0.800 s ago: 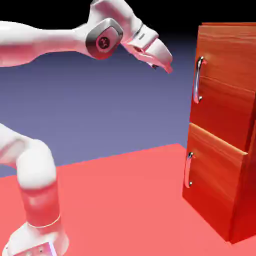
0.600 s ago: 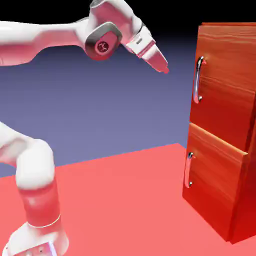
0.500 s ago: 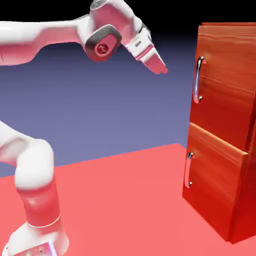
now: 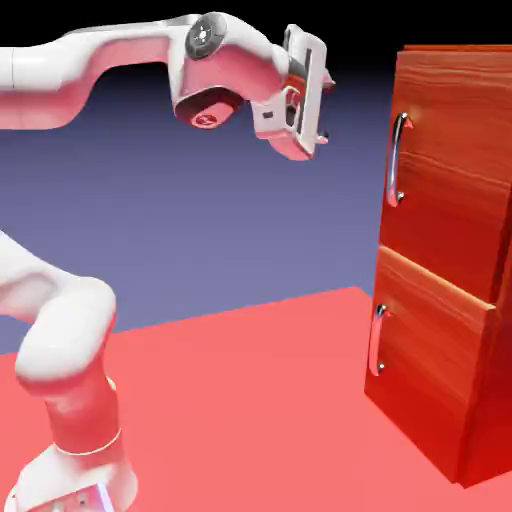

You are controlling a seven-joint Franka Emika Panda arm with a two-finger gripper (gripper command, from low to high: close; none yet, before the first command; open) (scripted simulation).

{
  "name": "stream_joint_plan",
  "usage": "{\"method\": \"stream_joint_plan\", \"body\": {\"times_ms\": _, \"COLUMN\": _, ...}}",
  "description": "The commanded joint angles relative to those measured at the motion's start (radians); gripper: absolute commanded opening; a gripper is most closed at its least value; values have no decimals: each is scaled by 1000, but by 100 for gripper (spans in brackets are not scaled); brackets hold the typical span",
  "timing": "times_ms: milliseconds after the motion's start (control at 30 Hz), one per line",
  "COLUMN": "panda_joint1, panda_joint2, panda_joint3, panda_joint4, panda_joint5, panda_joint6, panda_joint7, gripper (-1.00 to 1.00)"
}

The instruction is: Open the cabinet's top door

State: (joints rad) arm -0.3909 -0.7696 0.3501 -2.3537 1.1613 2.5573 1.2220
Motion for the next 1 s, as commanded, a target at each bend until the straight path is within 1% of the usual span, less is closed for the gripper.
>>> {"method": "stream_joint_plan", "body": {"times_ms": 0, "panda_joint1": -15, "panda_joint2": 1, "panda_joint3": 13, "panda_joint4": 0, "panda_joint5": 44, "panda_joint6": 8, "panda_joint7": 16, "gripper": 100}}
{"method": "stream_joint_plan", "body": {"times_ms": 967, "panda_joint1": -439, "panda_joint2": 18, "panda_joint3": 393, "panda_joint4": 3, "panda_joint5": 1305, "panda_joint6": 226, "panda_joint7": 491, "gripper": 100}}
